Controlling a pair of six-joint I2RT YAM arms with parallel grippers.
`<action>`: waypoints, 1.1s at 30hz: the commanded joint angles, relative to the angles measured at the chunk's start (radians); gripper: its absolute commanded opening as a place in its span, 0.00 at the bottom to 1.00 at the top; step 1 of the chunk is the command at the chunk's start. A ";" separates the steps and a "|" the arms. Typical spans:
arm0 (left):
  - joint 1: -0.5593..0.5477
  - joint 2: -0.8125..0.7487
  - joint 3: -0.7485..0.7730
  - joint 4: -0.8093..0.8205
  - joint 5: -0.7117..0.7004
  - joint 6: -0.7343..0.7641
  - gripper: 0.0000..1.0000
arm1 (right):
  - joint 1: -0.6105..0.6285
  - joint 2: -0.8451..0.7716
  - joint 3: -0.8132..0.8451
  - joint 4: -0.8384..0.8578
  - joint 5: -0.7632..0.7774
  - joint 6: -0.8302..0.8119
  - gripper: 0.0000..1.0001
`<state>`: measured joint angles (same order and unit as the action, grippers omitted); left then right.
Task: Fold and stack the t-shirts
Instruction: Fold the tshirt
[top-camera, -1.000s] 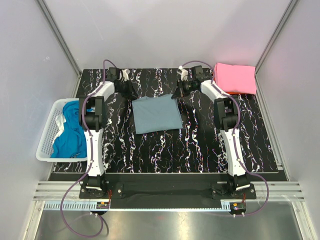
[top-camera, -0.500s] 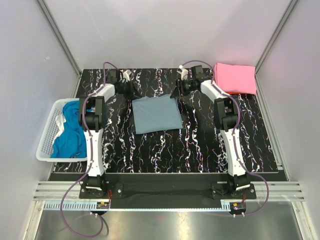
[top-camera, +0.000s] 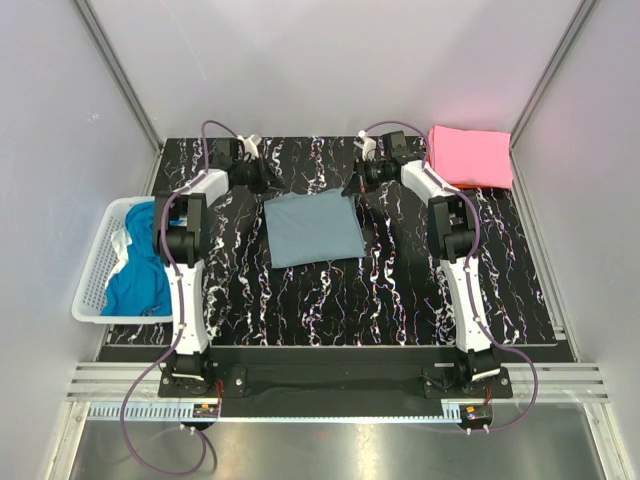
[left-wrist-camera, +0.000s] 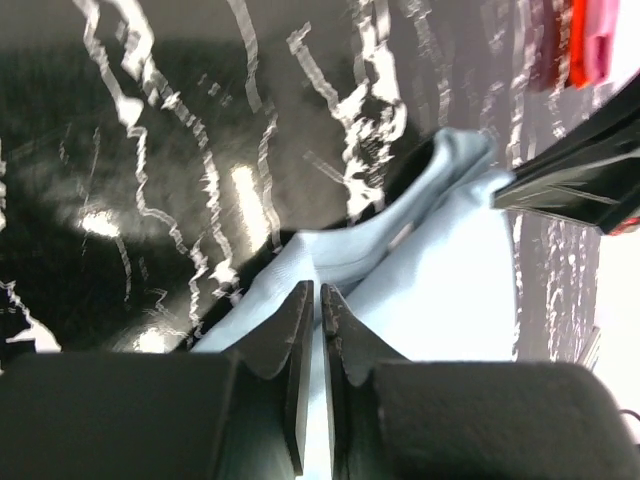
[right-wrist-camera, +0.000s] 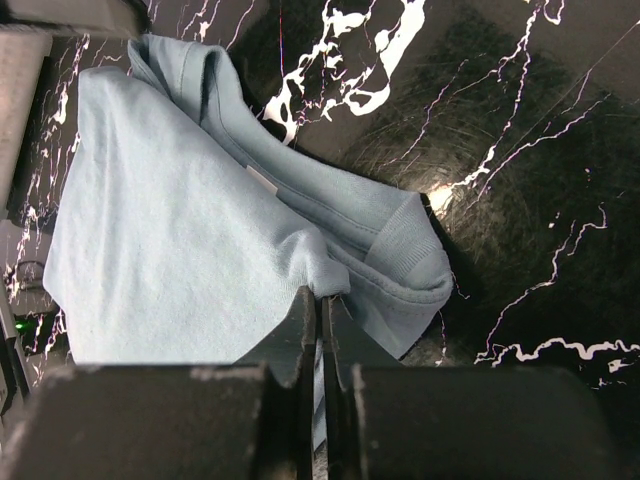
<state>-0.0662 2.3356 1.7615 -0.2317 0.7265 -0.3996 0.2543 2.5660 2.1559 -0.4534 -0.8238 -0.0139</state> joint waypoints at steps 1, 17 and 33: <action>-0.007 -0.081 0.010 0.104 0.039 -0.018 0.12 | -0.003 0.000 0.028 0.022 -0.028 -0.014 0.00; -0.027 0.079 0.110 -0.032 0.037 0.036 0.11 | -0.003 -0.009 -0.001 0.048 -0.029 -0.001 0.00; -0.046 0.154 0.239 -0.195 -0.131 0.031 0.10 | -0.029 -0.125 -0.240 0.330 0.078 0.169 0.00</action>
<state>-0.1078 2.4775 1.9705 -0.3962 0.6502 -0.3824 0.2424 2.5229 1.9648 -0.2379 -0.8005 0.1108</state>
